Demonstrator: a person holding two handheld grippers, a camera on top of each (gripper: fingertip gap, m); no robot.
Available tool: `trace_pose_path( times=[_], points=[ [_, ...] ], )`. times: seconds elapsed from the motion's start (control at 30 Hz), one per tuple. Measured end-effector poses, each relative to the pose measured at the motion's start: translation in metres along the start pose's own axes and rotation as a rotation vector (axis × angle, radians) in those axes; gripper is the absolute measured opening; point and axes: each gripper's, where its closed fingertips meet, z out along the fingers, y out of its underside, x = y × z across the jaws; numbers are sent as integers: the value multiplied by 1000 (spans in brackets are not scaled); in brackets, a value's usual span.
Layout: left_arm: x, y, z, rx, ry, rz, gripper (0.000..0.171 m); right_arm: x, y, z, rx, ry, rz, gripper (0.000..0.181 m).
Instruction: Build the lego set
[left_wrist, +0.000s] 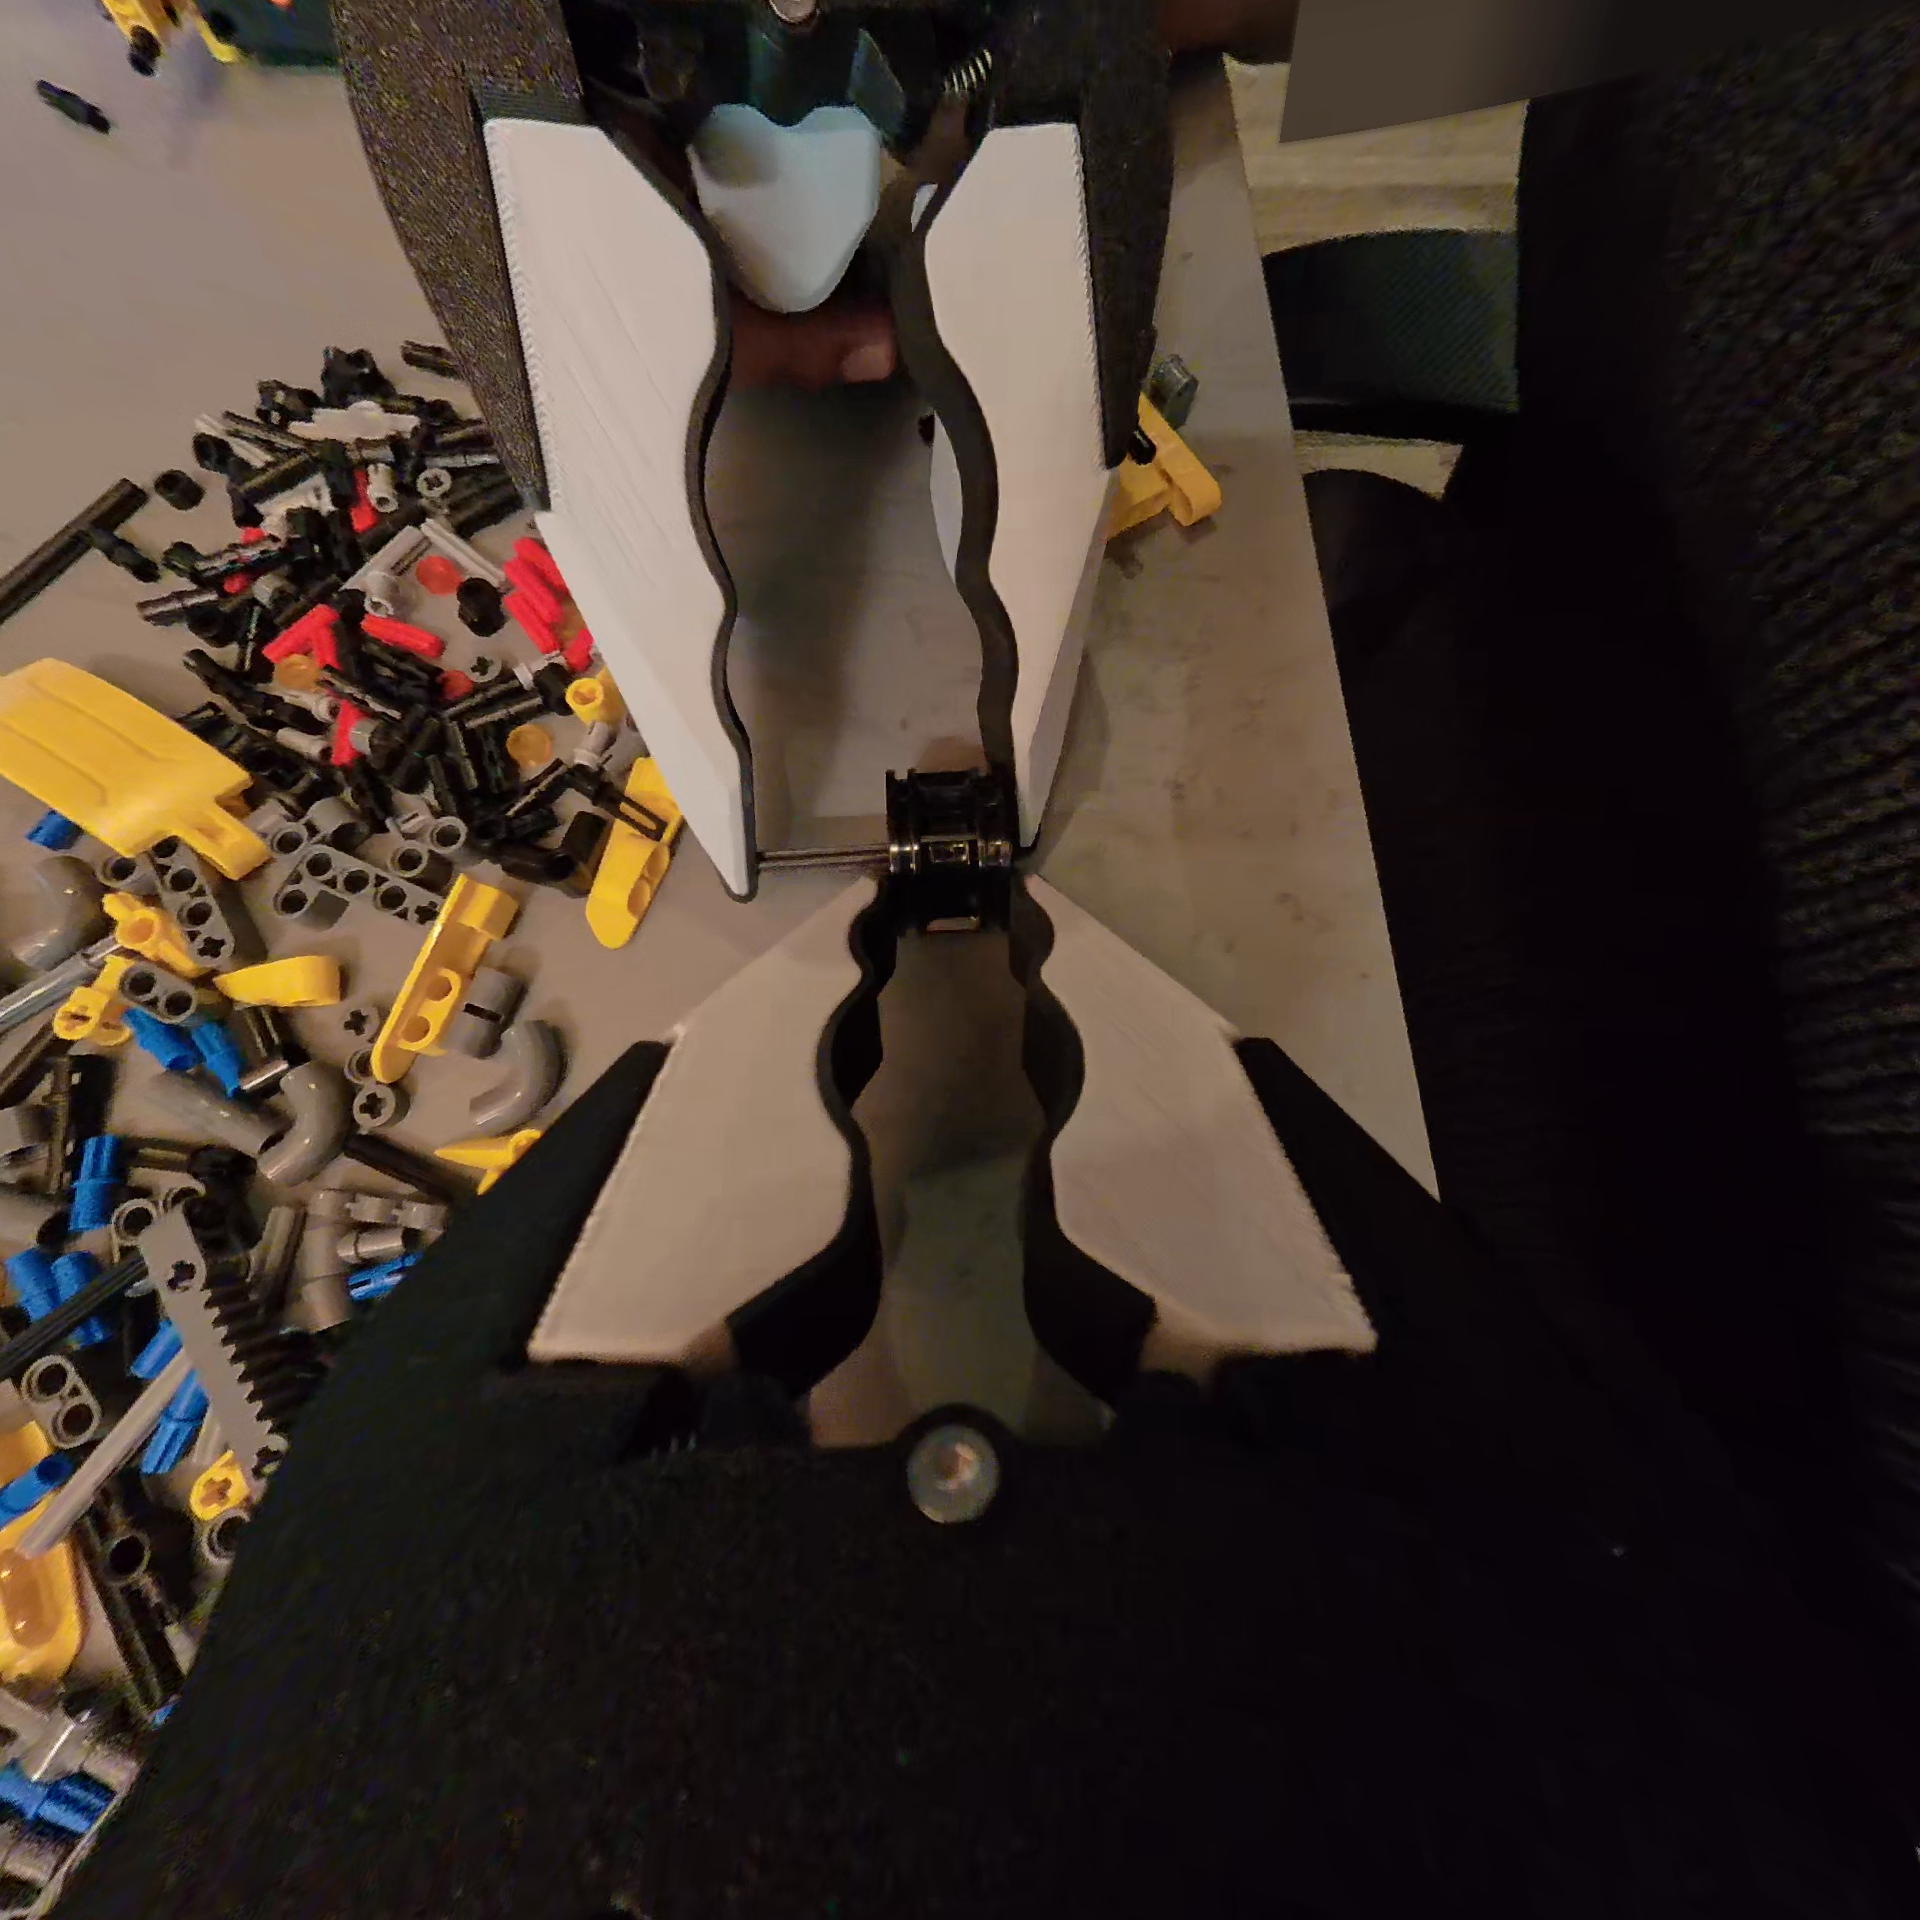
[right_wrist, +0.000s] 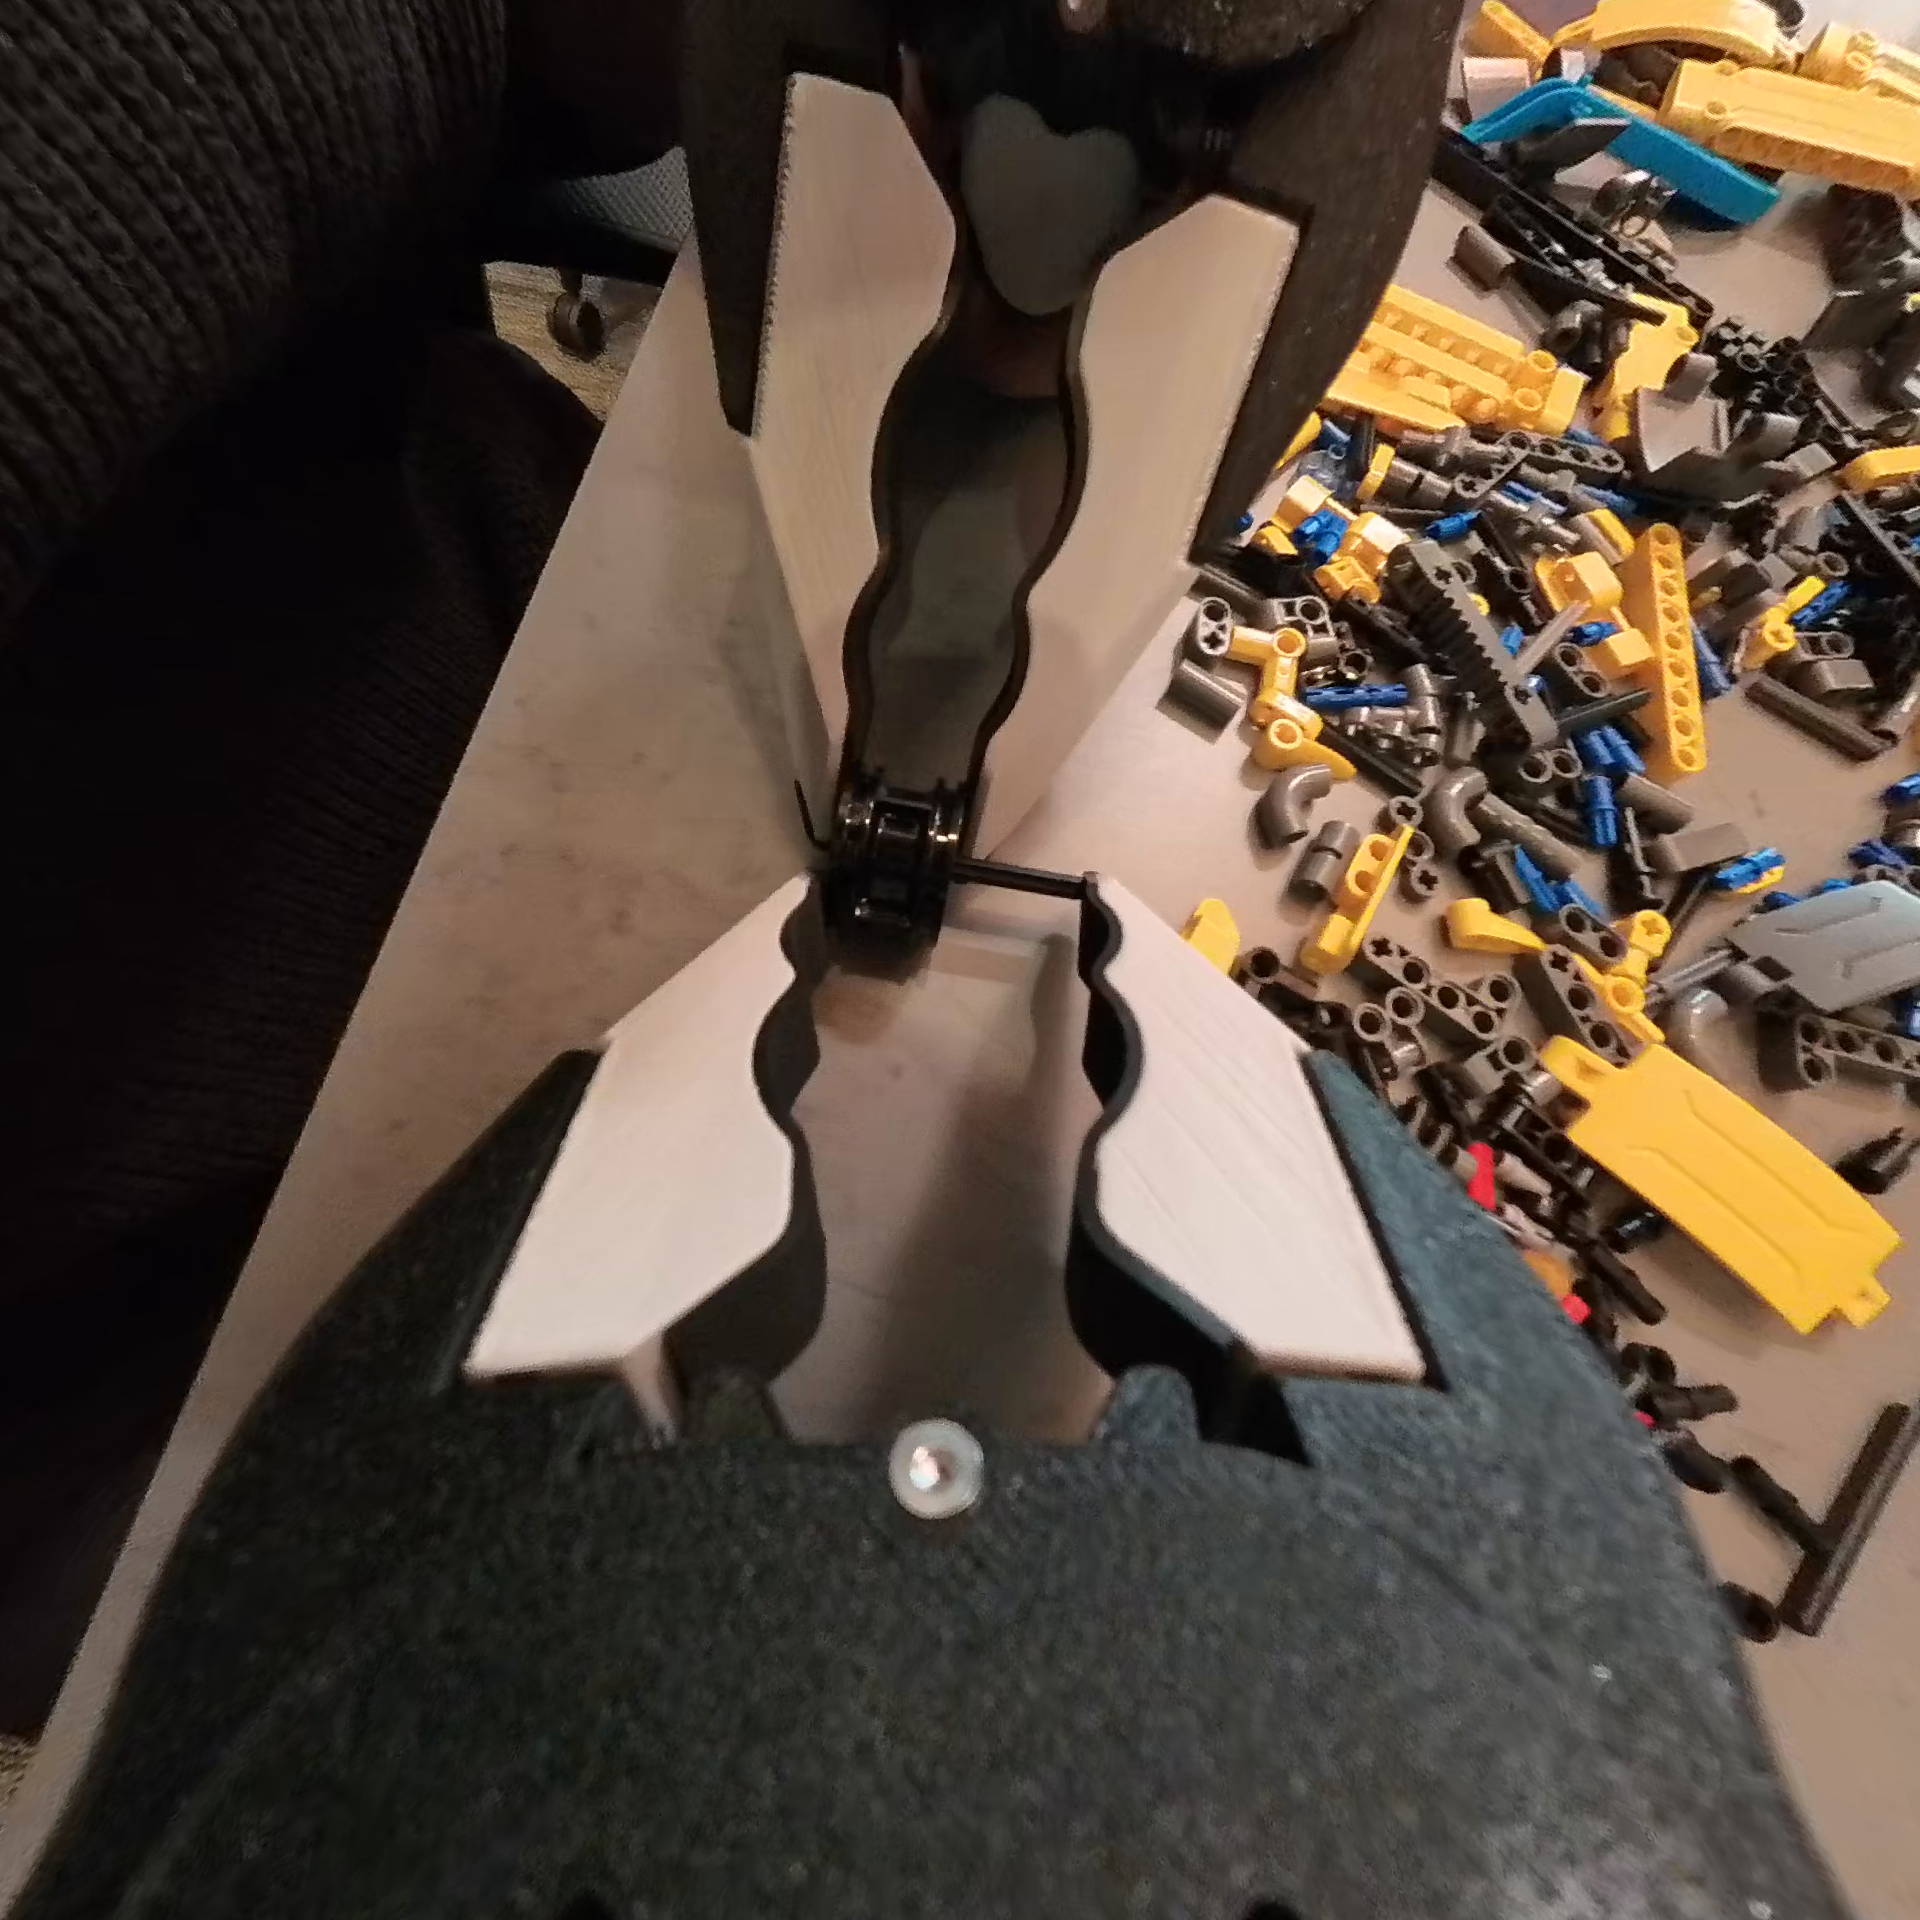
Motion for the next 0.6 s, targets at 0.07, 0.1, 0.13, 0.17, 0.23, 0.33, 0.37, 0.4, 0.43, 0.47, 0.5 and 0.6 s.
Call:
trace_pose_path(
  times=[0.07, 0.1, 0.13, 0.17, 0.23, 0.33, 0.37, 0.4, 0.43, 0.47, 0.5, 0.6],
  points=[
    [0, 0, 0, -1, 0, 2, 20, 0, 0, 0, 0, -1, 0, 48],
    [0, 0, 0, -1, 0, 1, 20, 0, 0, 0, 0, 0, -2, 48],
    [0, 0, 0, -1, 1, 1, 20, 0, 0, 0, 0, 1, -5, 48],
    [0, 0, 1, -1, 3, 0, 20, 0, 0, 0, 0, 2, -7, 48],
    [0, 0, 0, -1, 6, -3, 20, 0, 0, 0, 0, 1, -8, 48],
    [0, 0, 0, -2, 10, -5, 20, 0, 0, 0, 0, -1, -7, 48],
    [0, 0, 0, -2, 11, -6, 20, 0, 0, 0, 0, -1, -7, 48],
    [0, 0, 0, -2, 13, -8, 20, 1, 0, 0, 0, 0, -7, 48],
    [0, 0, 0, -2, 15, -10, 20, 1, 0, 0, 0, 1, -7, 48],
    [-1, 0, 1, -2, 17, -11, 20, 1, 0, 0, 1, 3, -7, 47],
    [-1, -1, 1, -2, 18, -12, 20, 1, 0, 0, 1, 6, -10, 47],
    [0, -1, 0, -2, 21, -15, 20, 2, 0, 0, 0, 6, -6, 47]
  ],
)
